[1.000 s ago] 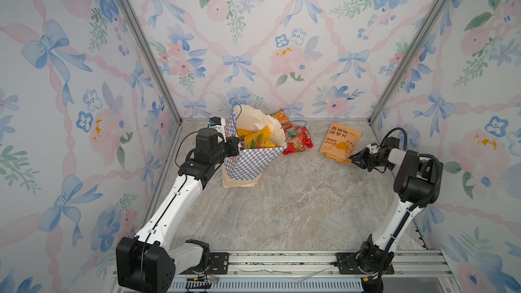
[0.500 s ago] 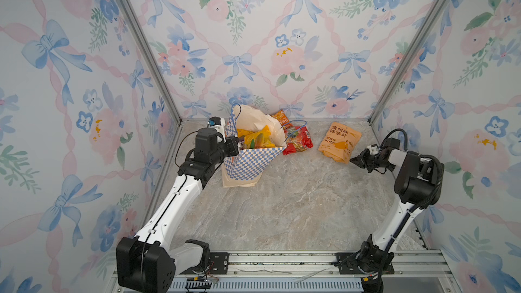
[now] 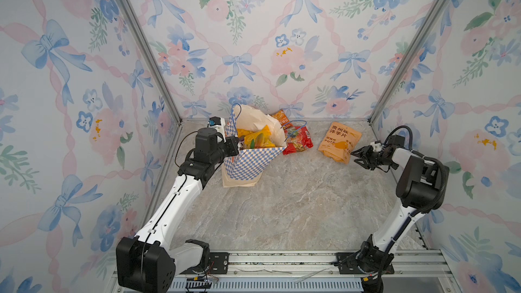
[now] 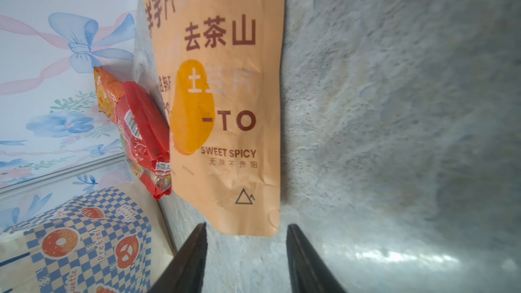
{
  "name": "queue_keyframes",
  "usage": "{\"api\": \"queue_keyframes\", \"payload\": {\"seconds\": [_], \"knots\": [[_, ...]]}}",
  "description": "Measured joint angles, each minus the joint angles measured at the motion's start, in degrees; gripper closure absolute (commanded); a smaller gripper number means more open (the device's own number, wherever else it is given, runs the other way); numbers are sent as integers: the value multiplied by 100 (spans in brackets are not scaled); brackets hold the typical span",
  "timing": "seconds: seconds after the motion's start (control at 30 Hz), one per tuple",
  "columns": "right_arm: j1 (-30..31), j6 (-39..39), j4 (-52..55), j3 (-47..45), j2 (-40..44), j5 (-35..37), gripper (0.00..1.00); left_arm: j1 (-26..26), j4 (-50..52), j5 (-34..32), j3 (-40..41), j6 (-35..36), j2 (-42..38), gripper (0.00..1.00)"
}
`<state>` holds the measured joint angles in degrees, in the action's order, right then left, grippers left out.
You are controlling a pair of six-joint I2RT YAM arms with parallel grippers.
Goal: Place the snacks into the paper bag
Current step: Pick up the snack from the top-right of the table.
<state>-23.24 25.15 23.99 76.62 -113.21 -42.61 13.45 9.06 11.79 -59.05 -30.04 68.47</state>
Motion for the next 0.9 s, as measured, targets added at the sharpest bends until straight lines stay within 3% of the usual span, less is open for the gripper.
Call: {"api": "queue_keyframes", "payload": {"seconds": [0.23, 0.6, 0.73, 0.9], "knots": [[50, -31, 251, 70, 463, -28, 29, 0, 2, 4, 0, 0, 0, 100], [544, -382, 1156, 798, 817, 393, 17, 0, 2, 24, 0, 2, 0, 100], [839, -695, 1539, 1097, 863, 800, 15, 0, 0, 50, 0, 2, 0, 100], [1526, -1403, 2258, 1659, 855, 1860, 13, -17, 2, 68, 0, 2, 0, 100]]}}
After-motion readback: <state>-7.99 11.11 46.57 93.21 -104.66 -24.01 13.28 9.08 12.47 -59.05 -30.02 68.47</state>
